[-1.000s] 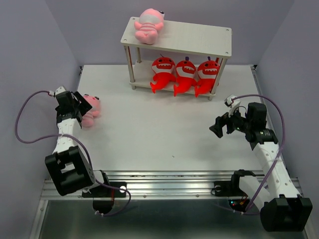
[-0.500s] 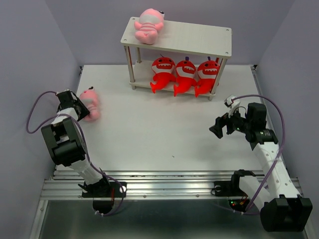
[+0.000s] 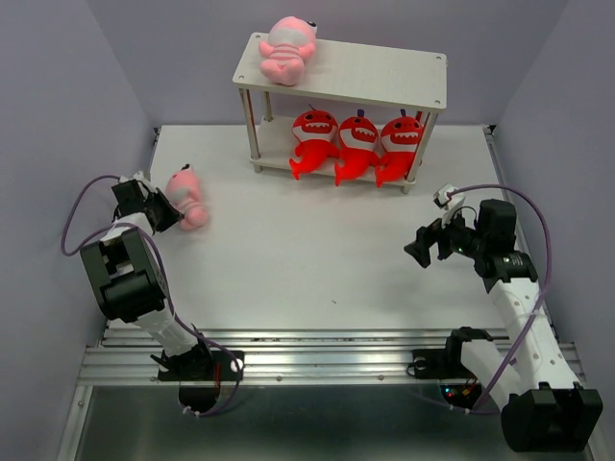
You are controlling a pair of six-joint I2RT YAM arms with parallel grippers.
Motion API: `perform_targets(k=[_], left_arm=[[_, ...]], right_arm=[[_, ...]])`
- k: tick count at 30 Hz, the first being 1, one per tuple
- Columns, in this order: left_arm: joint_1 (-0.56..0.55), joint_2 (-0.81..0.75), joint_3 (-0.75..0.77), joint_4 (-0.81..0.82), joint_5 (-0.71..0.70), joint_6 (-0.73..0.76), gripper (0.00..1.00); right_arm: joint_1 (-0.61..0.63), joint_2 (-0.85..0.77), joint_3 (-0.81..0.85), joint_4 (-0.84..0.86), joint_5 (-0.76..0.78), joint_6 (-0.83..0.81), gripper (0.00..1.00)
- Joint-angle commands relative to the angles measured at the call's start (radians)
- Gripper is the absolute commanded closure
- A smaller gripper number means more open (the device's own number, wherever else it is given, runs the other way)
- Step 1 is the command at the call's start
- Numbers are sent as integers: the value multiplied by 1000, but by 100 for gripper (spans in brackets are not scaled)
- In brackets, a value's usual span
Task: Place and organize the stuffed toys onto the shelf
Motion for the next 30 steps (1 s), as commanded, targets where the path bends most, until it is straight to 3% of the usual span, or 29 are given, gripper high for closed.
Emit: perform_targets(k=[1, 7, 17, 21, 26, 30], left_arm=[[-36, -77, -50, 20, 143, -8, 100], [-204, -177, -128, 25, 207, -26, 100], [-579, -405, -341, 149, 238, -202, 100], [-753, -476, -409, 306, 192, -365, 100], [-982, -438, -365, 411, 39, -523, 100], [-1113, -334, -308, 502, -36, -575, 100]], right_arm=[[-7, -23, -6, 2, -38, -26, 0], [-7, 32, 35, -113, -150, -101, 0], [-7, 307, 359, -411, -201, -153, 0], [-7, 396, 440, -452, -228, -69, 0], [44, 521, 505, -471, -181, 93, 0], [67, 565, 454, -325, -42, 302, 0]])
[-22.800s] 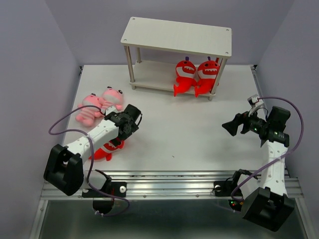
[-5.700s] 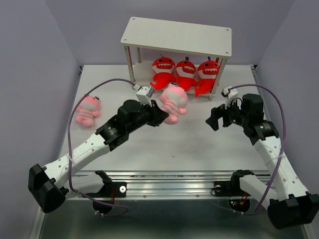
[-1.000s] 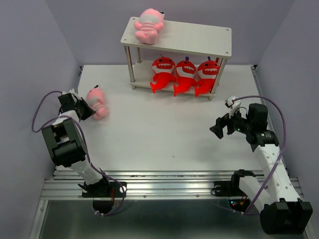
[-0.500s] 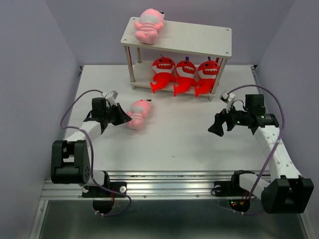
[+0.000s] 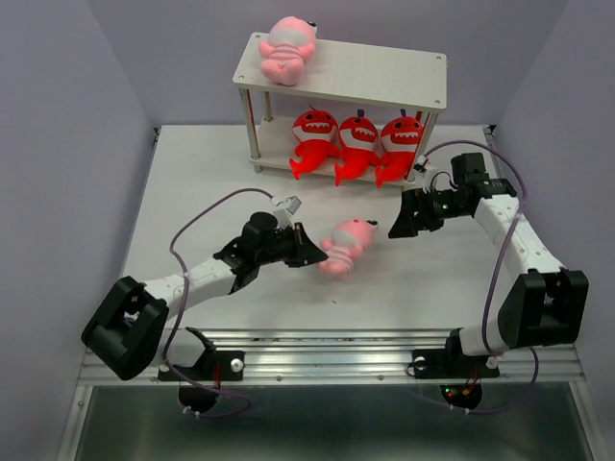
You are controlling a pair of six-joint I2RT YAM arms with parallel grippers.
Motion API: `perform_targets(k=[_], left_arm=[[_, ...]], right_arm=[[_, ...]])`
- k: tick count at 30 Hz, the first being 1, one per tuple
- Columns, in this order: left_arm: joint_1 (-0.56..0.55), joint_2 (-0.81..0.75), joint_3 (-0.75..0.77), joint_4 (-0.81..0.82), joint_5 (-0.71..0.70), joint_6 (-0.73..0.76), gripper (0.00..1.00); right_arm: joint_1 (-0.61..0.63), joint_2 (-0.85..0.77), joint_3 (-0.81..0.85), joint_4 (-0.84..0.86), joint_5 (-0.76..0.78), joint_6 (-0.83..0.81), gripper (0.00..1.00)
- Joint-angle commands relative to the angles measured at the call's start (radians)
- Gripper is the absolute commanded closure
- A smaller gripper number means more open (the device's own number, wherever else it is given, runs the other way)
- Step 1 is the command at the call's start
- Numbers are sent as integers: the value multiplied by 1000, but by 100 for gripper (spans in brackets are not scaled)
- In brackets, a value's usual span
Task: Place and organize the stuffed toys onto the shelf
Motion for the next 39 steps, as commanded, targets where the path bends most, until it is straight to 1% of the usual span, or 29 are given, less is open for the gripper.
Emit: perform_targets(k=[1, 2, 3, 5, 7, 8, 12, 17, 20, 22, 24, 26, 27, 28, 29, 30, 31, 32, 33, 34, 36, 37, 38, 39], left_arm=[[-119, 94, 90, 189, -101, -112, 100], [-141, 148, 102, 224, -112, -133, 100], [-162, 172, 113, 241, -117, -141, 100], [-220, 225, 159, 263, -130, -153, 100], [-251, 301, 202, 289, -141, -170, 100], [-274, 346, 216, 304, -146, -175, 100], [-303, 441, 264, 341, -147, -196, 100], [-314, 499, 283, 379, -140, -219, 100], [-317, 507, 290, 381, -137, -218, 100], [-317, 507, 290, 382, -137, -216, 100], [-319, 512, 287, 388, -135, -215, 100], [-319, 516, 285, 395, -130, -216, 100], [-320, 521, 284, 410, -124, -221, 100], [-320, 521, 277, 421, -121, -224, 100], [-322, 521, 271, 450, -117, -229, 98], [-322, 518, 264, 467, -114, -232, 93], [-322, 515, 254, 476, -112, -236, 79], [-322, 501, 251, 485, -111, -235, 71], [-322, 492, 247, 488, -111, -223, 56], [-322, 464, 236, 490, -115, -215, 47], [-322, 431, 222, 487, -118, -195, 32], [-322, 409, 213, 484, -121, -181, 16], [-322, 388, 193, 482, -123, -152, 6], [-322, 343, 184, 474, -123, -135, 1]], right_arm=[[19, 5, -27, 119, 142, 252, 0], [19, -1, -54, 149, 207, 345, 0], [19, -4, -67, 172, 228, 379, 0], [19, -15, -87, 217, 248, 422, 0], [28, -10, -110, 229, 258, 457, 0], [28, -5, -116, 228, 284, 464, 0], [28, 14, -148, 217, 378, 445, 0], [28, 65, -208, 226, 482, 439, 0], [28, 97, -217, 242, 489, 448, 0], [28, 116, -214, 245, 460, 448, 3], [28, 125, -206, 243, 427, 441, 9], [28, 137, -202, 239, 409, 431, 23], [28, 140, -199, 239, 391, 419, 35], [28, 140, -197, 237, 384, 413, 41], [28, 139, -196, 237, 378, 399, 49], [28, 134, -193, 237, 380, 390, 60], [28, 128, -189, 237, 386, 384, 79], [28, 114, -188, 237, 397, 369, 89], [28, 107, -183, 234, 404, 355, 99], [28, 96, -182, 232, 410, 326, 99], [19, 50, -183, 231, 384, 284, 99], [19, 30, -186, 231, 365, 263, 99], [-12, 10, -192, 231, 339, 229, 99], [-30, -36, -194, 231, 264, 188, 99]])
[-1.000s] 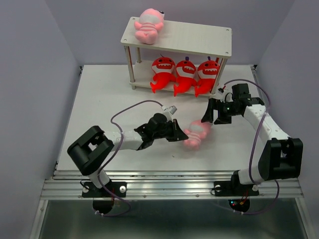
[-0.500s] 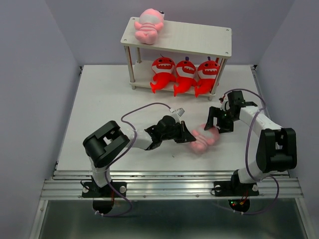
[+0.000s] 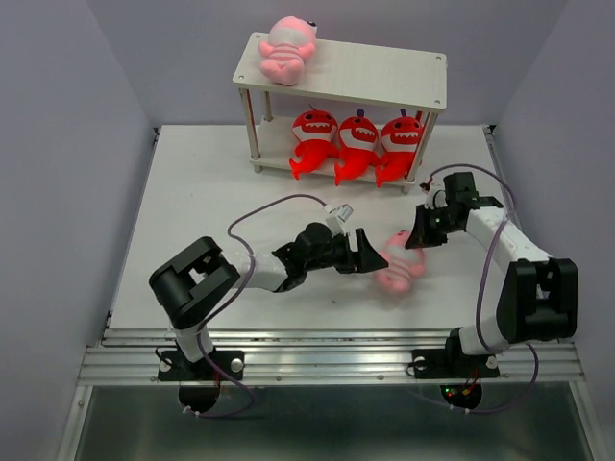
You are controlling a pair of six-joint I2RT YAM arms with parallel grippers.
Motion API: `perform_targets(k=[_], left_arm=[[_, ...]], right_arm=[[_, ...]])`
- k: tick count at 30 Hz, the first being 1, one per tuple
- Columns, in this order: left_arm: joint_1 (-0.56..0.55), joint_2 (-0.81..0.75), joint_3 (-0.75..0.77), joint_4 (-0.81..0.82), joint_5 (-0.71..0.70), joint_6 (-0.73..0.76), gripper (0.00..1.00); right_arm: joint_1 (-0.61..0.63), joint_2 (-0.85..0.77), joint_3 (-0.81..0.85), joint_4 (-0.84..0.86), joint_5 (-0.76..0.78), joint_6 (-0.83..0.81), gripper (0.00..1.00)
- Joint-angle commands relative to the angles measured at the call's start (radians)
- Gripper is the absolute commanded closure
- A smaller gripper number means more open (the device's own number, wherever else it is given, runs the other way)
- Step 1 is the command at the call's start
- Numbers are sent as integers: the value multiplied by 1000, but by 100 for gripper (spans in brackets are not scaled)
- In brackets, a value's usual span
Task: Place and organize the stuffed toys onto the shelf
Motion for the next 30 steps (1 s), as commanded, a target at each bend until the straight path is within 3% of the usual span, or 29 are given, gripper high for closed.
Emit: perform_targets(k=[1, 6, 14, 30], left_arm=[[-8, -165, -52, 52, -1, 102, 1], [-10, -300, -95, -43, 2, 152, 1], [-63, -417, -133, -49, -64, 112, 1], [-145, -279, 43, -56, -209, 51, 1]], right_arm=[[-85, -131, 14, 19, -147, -142, 99], [-179, -248, 44, 25, -353, -196, 99], [-221, -309, 98, 48, -511, -145, 99], [-230, -378, 75, 109, -609, -47, 99]])
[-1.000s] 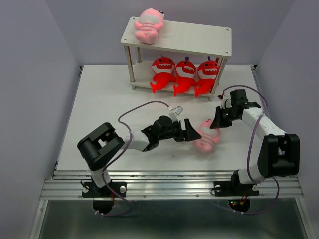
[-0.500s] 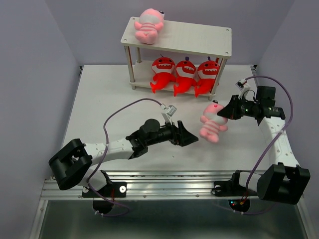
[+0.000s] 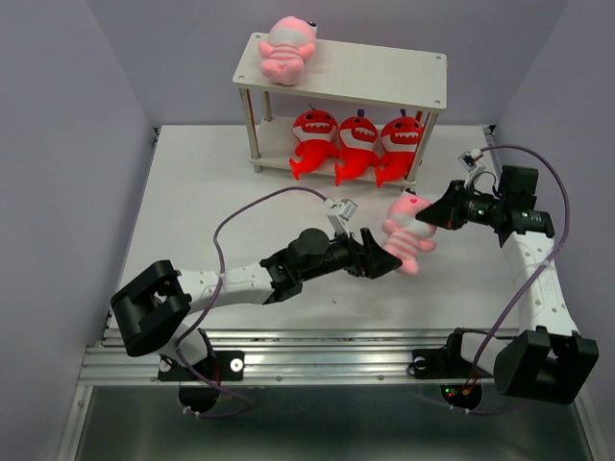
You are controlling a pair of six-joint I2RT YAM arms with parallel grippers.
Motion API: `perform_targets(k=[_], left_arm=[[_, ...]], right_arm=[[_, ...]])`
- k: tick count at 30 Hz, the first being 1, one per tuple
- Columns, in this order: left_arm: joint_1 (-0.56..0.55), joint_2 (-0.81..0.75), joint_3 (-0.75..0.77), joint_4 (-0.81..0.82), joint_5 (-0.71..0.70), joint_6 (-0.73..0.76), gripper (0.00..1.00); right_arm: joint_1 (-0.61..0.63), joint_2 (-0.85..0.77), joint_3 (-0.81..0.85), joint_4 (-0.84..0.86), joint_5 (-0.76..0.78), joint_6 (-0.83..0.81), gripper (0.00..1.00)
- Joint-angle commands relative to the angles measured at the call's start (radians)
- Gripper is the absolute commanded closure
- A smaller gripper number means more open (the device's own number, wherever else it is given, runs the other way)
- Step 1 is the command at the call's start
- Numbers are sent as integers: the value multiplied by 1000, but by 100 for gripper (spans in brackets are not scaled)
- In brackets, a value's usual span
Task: Place and organize the stuffed toys onto the shelf
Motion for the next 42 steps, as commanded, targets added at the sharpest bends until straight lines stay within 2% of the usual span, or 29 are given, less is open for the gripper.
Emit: perform_targets(k=[1, 3, 6, 9, 11, 15, 16, 19, 20, 21, 22, 24, 25, 28, 29, 30, 36, 42], left_arm=[[-10, 30, 66, 22, -51, -28, 1], [-8, 50, 82, -9, -80, -35, 2], [-8, 70, 109, -37, -116, -38, 9], [-10, 73, 126, -64, -143, -38, 24], [-10, 73, 137, -69, -148, -28, 44], [-10, 70, 148, -75, -134, -7, 67], [-10, 72, 148, -75, -130, -4, 77], [-10, 64, 157, -75, -105, 19, 91], [-10, 61, 160, -75, -99, 24, 99], [-10, 49, 163, -78, -91, 30, 100], [-10, 41, 165, -84, -90, 44, 100], [-10, 10, 171, -116, -94, 60, 100], [-10, -3, 174, -130, -99, 83, 100], [-10, -62, 194, -211, -127, 120, 100], [-10, -92, 217, -242, -149, 152, 100], [-10, -108, 229, -303, -160, 168, 100], [10, -210, 342, -510, -278, 281, 100], [90, -249, 480, -636, -295, 344, 100]], right_arm=[[-6, -50, 12, 75, -55, 17, 99], [-6, -59, 5, 78, -61, 17, 99], [-6, -75, 4, 79, -65, 49, 99], [-6, -85, 1, 81, -69, 47, 99], [-6, -93, -7, 81, -72, 46, 99], [-6, -104, -19, 84, -66, 43, 99], [-6, -108, -21, 84, -63, 40, 99], [-6, -121, -24, 82, -51, 35, 99], [-6, -130, -24, 82, -49, 33, 98], [-6, -136, -25, 82, -48, 33, 95], [-6, -141, -24, 84, -43, 33, 85], [-6, -156, -18, 82, -40, 32, 78], [-6, -158, -6, 79, -42, 32, 61], [-6, -167, 24, 75, -19, 32, 31], [-6, -170, 48, 75, -8, 32, 9], [-6, -179, 62, 75, 4, 30, 2], [-6, -196, 169, 68, 83, 0, 0], [-6, -225, 174, 65, 130, -20, 0]])
